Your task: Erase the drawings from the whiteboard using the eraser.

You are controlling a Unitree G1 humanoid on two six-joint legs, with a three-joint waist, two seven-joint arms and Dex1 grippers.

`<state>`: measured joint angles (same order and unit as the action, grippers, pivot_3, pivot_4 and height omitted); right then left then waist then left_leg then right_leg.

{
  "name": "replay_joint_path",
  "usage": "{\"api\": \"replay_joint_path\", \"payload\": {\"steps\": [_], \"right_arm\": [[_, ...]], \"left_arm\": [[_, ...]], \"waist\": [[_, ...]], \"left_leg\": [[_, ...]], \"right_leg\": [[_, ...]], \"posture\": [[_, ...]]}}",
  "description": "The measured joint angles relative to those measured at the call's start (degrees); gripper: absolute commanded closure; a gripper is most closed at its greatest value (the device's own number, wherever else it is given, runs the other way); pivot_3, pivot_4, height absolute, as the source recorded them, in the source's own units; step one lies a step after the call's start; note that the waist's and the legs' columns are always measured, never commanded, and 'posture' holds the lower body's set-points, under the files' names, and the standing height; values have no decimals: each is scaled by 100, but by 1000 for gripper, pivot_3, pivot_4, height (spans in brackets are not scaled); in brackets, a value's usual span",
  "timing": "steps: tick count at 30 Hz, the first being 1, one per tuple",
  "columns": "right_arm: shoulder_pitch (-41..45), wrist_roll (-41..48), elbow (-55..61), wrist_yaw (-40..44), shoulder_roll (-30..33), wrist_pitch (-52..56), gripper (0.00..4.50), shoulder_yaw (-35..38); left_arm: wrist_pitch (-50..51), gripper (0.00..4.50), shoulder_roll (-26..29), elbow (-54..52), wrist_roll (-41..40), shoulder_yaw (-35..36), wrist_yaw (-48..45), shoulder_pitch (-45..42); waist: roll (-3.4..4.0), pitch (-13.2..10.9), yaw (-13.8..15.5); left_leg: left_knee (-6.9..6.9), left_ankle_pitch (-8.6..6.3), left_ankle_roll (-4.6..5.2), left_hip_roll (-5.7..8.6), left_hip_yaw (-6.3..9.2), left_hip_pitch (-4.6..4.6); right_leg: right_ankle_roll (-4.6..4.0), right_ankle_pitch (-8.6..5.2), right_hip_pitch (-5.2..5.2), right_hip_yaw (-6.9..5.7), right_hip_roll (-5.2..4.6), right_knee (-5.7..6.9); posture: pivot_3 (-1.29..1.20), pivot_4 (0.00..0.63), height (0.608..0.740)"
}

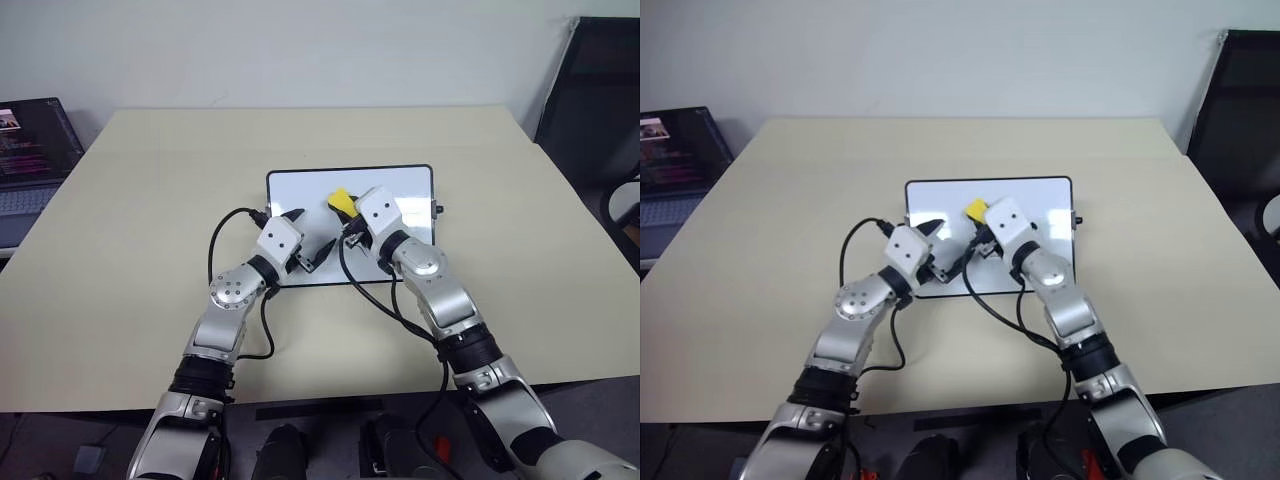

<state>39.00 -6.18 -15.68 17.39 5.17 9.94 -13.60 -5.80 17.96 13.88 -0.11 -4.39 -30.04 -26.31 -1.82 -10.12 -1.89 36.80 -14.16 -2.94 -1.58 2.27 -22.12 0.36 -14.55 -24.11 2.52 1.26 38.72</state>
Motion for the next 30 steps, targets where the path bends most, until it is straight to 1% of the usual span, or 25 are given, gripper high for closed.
{"api": "replay_joint_path", "payload": {"steps": [4, 8, 10, 16, 19, 26, 30], "right_arm": [[74, -63, -255, -37, 20, -199, 3376, -2], [81, -133, -265, -28, 122, -178, 3376, -6], [-18, -154, -134, 2, 174, -142, 3376, -5], [-792, -160, 722, 119, 551, 87, 3376, 10], [-1148, -161, 1084, 135, 705, 222, 3376, 17], [-1278, -79, 1260, 154, 767, 316, 3376, 103], [-1281, 200, 1238, 174, 699, 159, 3376, 303]], "left_arm": [[1, 0, 12, -2, 0, 15, 5, -27], [4, 0, 11, -40, 0, 14, 18, 20], [11, 0, 5, -62, 0, 10, 30, 86], [21, 0, -18, -79, 0, 1, 52, 98], [20, 0, -21, -78, 0, 2, 52, 95], [19, 0, -47, -56, 0, -4, 43, 90], [19, 0, -79, -55, -3, -34, -6, 89]], "waist": [[0, 0, 0], [-1, 1, 14], [-2, 1, 31], [-5, 3, 37], [-5, 3, 24], [-5, 3, 20], [-7, -1, 17]], "left_leg": [[4, 0, 0, 0, -1, 4], [11, 2, 2, 1, 4, 17], [14, 2, 2, 2, 7, 18], [13, 2, 1, 5, 5, 16], [13, 2, 2, 5, 5, 34], [14, 2, 1, 6, 6, 43], [12, 2, 1, 6, 6, 31]], "right_leg": [[0, 0, 3, 1, -1, 7], [0, 0, 12, -2, -1, 18], [0, 0, 17, -4, -2, 17], [2, 1, 19, -2, -12, 11], [1, 1, 34, -4, -10, 12], [1, 0, 46, -5, -7, 7], [2, 1, 39, -5, -7, 0]], "posture": [[0, 150, 740], [0, 150, 740], [0, 150, 740], [0, 150, 740], [0, 150, 740], [0, 150, 740], [0, 150, 740]]}}
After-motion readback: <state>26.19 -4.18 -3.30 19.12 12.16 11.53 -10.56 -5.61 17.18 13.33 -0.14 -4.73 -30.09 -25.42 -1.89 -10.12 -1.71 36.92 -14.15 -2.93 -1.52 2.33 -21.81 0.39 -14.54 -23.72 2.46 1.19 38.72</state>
